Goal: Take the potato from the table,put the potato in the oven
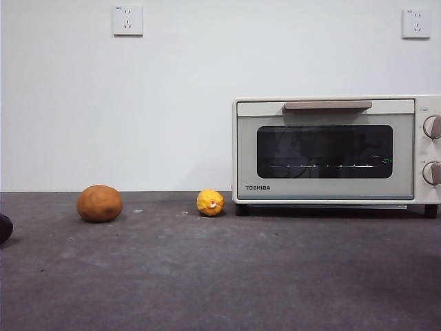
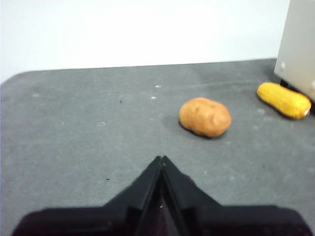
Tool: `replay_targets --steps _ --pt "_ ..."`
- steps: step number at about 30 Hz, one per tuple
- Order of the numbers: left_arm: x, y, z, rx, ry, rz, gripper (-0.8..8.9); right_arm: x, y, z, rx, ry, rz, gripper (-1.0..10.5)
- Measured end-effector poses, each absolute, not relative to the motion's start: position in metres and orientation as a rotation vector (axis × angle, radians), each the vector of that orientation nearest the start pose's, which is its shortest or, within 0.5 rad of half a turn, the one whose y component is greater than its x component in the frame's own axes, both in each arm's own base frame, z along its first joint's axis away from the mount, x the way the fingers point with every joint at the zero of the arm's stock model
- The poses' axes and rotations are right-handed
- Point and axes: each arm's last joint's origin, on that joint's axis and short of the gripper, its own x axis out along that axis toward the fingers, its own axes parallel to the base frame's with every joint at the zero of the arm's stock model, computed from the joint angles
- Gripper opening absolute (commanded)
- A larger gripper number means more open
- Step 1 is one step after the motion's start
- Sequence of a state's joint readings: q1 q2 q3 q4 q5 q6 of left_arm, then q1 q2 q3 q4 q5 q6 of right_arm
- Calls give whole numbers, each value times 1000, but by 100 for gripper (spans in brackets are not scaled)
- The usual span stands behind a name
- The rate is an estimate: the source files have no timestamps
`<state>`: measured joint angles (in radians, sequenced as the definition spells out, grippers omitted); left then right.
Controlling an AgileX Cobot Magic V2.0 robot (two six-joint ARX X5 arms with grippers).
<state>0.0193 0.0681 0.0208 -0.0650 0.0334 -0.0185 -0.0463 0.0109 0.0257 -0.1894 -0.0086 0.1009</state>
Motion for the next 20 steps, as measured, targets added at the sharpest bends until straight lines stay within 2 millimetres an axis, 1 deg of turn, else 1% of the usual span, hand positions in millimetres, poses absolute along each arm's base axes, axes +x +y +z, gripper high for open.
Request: replay_targets --steps 2,4,7,10,11,16,20 --pt "100 1 164 -81 103 -10 -6 94 -4 159 127 161 -48 -8" --pt "99 1 174 -136 83 -9 -6 92 -4 170 146 130 -47 -8" --pt "98 1 199 -221 36 -10 -6 86 -4 197 196 44 -43 -8" --pt "101 1 221 -302 31 -18 -6 77 -3 224 260 -37 -33 -8" --pt "104 0 228 -331 43 -29 -6 74 -3 233 281 -54 -31 -8" --pt "123 -1 262 -409 101 -83 -5 60 -3 258 318 -50 -31 -8" --pt "149 -3 296 -462 147 -161 -5 52 -2 281 326 1 -39 -7"
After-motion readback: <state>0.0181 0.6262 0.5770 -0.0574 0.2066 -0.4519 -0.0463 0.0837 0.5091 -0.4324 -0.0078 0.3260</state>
